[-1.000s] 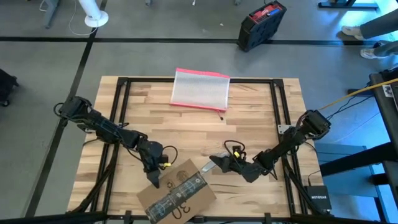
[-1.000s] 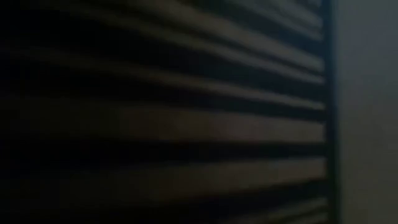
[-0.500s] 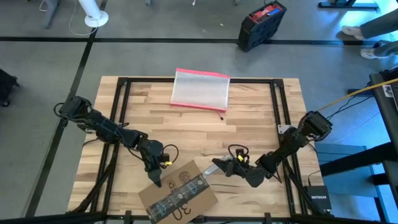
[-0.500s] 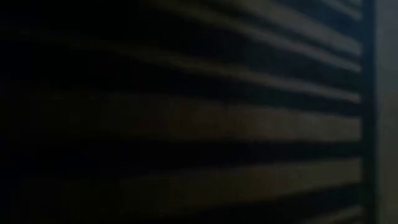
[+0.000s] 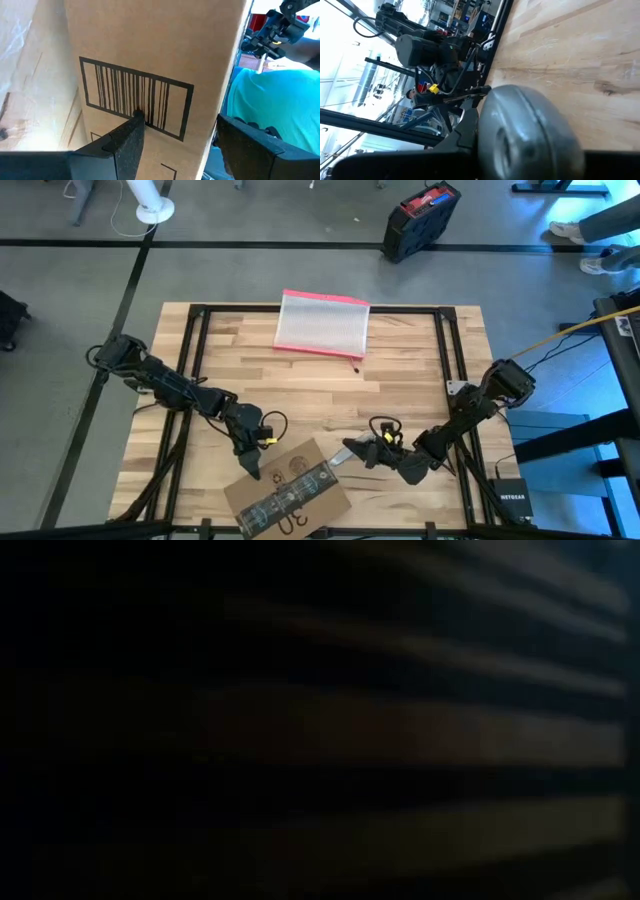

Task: Unpack boxes
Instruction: Open the cardboard box using the gray cutter

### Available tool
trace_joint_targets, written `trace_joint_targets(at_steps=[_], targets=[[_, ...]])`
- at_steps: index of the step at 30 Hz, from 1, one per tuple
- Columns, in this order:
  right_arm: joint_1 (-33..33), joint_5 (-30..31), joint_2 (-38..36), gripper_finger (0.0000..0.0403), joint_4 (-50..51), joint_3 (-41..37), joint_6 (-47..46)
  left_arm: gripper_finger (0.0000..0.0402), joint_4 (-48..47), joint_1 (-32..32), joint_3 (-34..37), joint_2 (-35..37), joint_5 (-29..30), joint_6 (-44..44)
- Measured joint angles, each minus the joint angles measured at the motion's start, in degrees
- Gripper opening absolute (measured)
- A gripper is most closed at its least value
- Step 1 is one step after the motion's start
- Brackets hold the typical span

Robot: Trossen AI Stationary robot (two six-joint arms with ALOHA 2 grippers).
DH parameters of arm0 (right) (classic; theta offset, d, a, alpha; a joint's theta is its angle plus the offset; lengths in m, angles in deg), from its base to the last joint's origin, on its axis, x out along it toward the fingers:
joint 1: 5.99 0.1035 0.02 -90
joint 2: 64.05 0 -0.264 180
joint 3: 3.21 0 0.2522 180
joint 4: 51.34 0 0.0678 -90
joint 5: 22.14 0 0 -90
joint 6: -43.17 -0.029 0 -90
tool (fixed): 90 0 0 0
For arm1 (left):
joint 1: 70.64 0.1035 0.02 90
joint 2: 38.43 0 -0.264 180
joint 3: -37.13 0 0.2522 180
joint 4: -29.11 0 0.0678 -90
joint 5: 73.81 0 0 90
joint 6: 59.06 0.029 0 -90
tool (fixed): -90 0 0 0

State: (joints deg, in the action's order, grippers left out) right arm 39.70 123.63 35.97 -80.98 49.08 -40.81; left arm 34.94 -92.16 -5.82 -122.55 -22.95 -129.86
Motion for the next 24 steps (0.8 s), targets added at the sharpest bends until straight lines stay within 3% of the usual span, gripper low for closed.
trace_joint_targets(at_steps=[15,24], targets=[[-2.2,0.5,0.1,0.0065,0.4,0.1,-0.7,0.0235,-0.5,0.0,0.1,-0.1,-0.4,-0.4],[-10.7,-11.1,0.1,0.0065,-3.2,0.1,6.6,0.0235,-2.1,1.3,0.3,-0.2,-2.7,-0.2]])
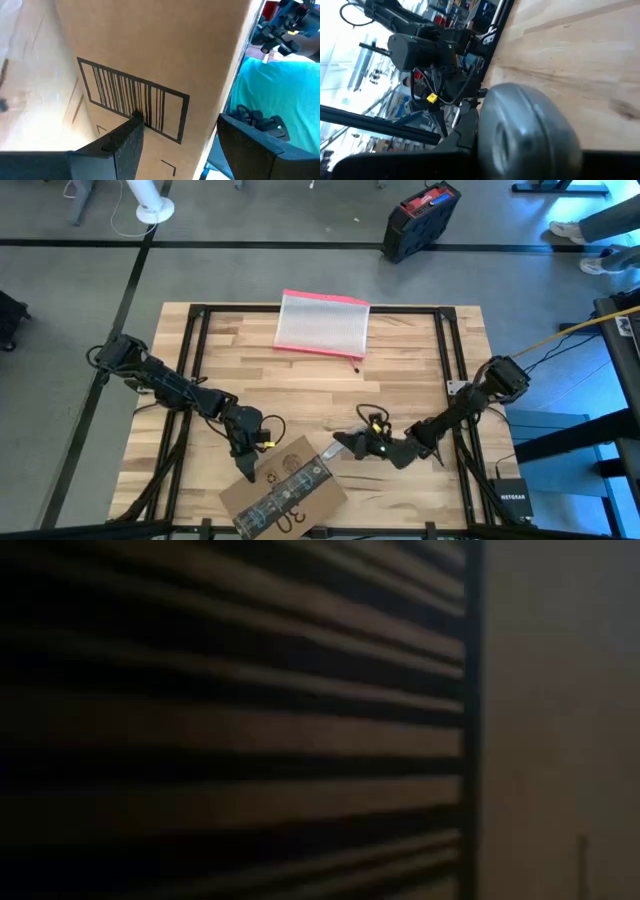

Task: Unpack boxes
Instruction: Open the cardboard box using the gray cutter

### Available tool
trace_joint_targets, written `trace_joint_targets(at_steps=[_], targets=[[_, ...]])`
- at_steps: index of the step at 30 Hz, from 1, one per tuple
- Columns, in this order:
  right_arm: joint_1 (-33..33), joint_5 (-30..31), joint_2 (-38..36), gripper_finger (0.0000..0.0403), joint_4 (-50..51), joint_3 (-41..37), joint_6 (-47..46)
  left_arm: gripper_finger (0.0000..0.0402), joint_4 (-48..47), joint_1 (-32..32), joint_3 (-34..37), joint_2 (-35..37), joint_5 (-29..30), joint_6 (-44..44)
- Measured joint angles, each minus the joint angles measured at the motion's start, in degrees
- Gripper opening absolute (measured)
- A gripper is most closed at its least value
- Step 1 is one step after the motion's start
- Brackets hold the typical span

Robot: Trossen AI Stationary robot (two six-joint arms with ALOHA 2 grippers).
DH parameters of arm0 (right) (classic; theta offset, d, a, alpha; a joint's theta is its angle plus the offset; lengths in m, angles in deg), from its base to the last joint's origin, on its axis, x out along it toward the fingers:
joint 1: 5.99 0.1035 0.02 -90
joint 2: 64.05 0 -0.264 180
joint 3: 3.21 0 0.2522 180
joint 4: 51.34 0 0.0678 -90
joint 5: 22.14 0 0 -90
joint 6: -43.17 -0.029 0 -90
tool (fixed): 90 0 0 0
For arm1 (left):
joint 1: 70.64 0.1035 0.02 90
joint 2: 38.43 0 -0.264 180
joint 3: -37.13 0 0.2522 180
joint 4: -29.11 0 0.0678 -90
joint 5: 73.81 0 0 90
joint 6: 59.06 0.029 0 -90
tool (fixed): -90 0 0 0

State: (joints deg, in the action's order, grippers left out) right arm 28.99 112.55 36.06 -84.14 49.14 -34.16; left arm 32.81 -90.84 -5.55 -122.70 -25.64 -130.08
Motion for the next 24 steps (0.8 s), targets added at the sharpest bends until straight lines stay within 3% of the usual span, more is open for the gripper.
trace_joint_targets(at_steps=[9,24], targets=[[-9.7,-12.8,-0.1,0.0065,-0.8,0.0,4.6,0.0235,-3.5,4.1,0.0,0.1,1.6,4.5],[-19.8,-23.4,-0.2,0.0065,-1.0,0.2,10.0,0.0235,-7.6,8.3,-0.2,1.8,1.8,9.9]])
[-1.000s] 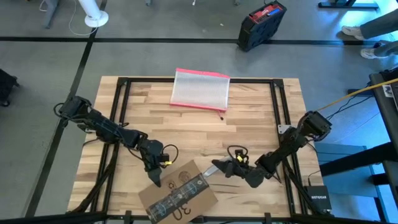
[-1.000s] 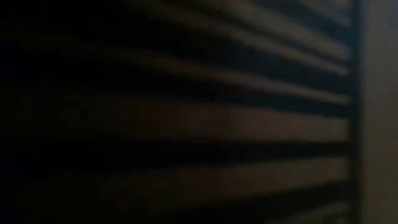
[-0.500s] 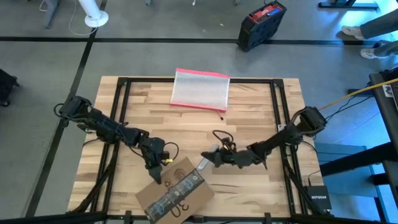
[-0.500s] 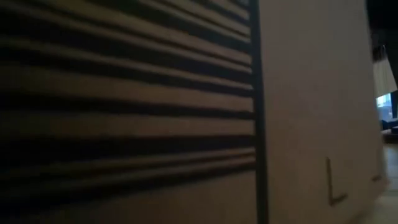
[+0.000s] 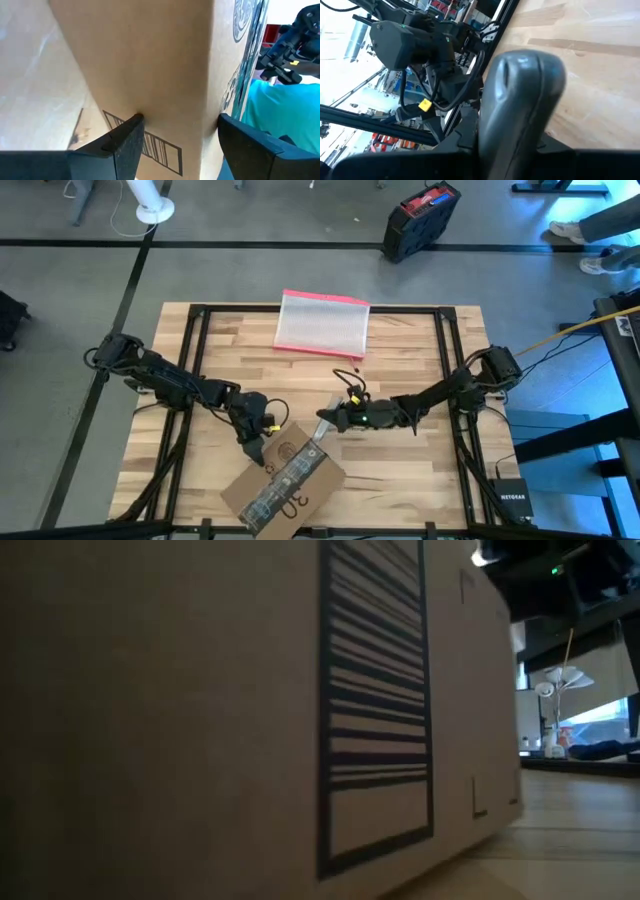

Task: Unpack boxes
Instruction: Open the cardboard box using the gray cutter

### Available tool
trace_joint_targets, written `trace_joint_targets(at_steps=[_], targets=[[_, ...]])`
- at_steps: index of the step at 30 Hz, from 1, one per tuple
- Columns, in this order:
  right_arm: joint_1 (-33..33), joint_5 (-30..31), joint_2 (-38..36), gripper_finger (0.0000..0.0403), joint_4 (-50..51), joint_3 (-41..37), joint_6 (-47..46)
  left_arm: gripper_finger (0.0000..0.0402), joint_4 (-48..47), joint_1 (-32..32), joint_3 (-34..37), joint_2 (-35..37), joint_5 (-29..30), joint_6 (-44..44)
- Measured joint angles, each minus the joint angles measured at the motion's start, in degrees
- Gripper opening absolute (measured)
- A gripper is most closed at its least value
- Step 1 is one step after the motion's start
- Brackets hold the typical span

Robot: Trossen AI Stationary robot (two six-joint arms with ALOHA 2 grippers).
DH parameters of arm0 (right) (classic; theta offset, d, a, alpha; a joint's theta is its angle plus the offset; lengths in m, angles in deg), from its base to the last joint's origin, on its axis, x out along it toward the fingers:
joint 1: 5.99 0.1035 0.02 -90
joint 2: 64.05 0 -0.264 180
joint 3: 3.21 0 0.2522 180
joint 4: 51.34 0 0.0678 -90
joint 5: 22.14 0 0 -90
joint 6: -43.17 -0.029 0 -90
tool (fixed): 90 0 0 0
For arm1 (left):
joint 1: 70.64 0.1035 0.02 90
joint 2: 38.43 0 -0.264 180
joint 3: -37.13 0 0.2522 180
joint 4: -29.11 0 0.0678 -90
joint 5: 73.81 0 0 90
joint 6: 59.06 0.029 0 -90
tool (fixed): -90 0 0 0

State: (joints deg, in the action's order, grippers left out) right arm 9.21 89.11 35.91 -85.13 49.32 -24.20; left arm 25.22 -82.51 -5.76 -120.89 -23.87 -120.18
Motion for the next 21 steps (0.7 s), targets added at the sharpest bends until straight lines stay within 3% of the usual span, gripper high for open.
trace_joint_targets(at_steps=[6,15,21], targets=[[-3.9,-2.4,0.0,0.0065,0.0,0.0,1.8,0.0235,-2.8,2.6,-0.1,0.1,-1.2,3.2],[-11.6,-6.8,-0.1,0.0065,0.2,-0.1,5.1,0.0235,-5.5,13.2,0.0,0.1,-3.9,10.1],[-16.7,-14.1,0.0,0.0065,-0.9,-0.1,7.5,0.0235,-5.0,12.8,0.0,0.0,-3.0,10.4]])
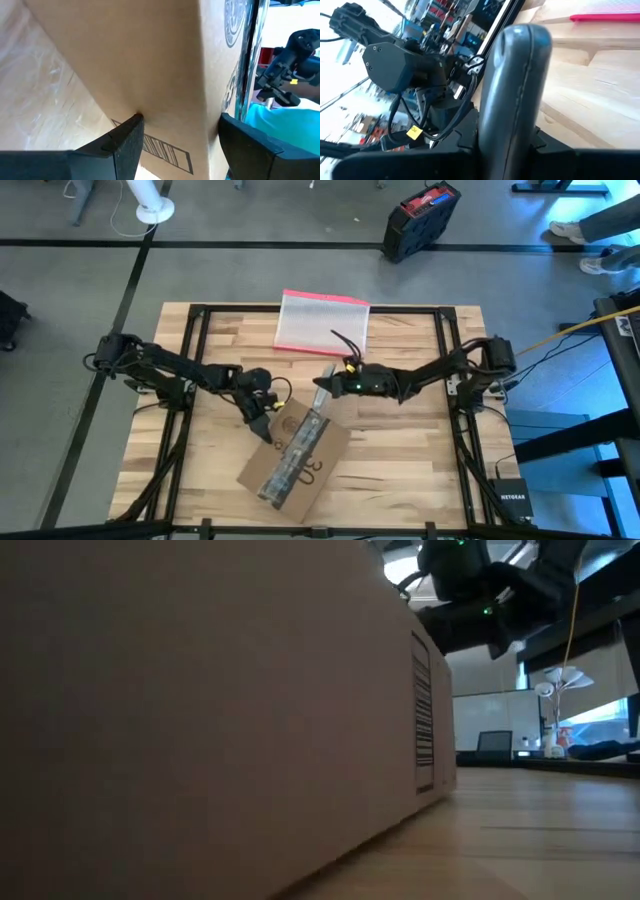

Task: Unpack boxes
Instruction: Open the cardboard box using the gray cutter

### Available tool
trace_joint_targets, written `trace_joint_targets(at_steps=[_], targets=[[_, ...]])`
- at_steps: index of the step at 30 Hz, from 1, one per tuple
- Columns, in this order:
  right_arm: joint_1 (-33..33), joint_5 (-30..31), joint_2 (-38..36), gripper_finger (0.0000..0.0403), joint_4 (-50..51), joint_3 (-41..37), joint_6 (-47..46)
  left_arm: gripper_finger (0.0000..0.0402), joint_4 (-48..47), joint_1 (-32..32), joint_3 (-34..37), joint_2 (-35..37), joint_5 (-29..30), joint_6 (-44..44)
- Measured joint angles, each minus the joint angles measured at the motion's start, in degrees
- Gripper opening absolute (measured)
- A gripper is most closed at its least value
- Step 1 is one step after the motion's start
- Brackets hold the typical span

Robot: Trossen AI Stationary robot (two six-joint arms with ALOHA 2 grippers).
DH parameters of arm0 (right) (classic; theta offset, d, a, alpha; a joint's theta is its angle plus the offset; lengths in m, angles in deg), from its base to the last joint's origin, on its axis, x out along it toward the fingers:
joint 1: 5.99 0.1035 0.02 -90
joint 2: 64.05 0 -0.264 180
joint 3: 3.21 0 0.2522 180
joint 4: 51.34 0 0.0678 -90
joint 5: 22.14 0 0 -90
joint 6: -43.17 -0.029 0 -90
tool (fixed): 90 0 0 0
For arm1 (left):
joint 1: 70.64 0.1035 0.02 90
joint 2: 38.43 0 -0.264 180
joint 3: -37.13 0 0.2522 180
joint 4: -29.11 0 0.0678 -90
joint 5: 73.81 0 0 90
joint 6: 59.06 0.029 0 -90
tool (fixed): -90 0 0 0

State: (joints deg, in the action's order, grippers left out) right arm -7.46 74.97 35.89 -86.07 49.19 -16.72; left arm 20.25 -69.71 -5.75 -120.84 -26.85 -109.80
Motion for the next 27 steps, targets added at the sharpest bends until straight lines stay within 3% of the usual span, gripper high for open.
trace_joint_targets(at_steps=[11,21,27], targets=[[-4.6,-6.1,0.1,0.0065,-1.0,0.0,2.9,0.0235,4.0,-5.1,0.1,-0.2,0.8,-3.2],[2.4,-3.1,0.1,0.0065,-1.2,-0.1,1.5,0.0235,5.6,-12.5,0.2,-0.2,-1.1,-8.6],[4.5,-1.2,0.1,0.0065,-1.5,-0.1,1.4,0.0235,12.3,-16.4,0.2,-0.2,-1.7,-13.9]])
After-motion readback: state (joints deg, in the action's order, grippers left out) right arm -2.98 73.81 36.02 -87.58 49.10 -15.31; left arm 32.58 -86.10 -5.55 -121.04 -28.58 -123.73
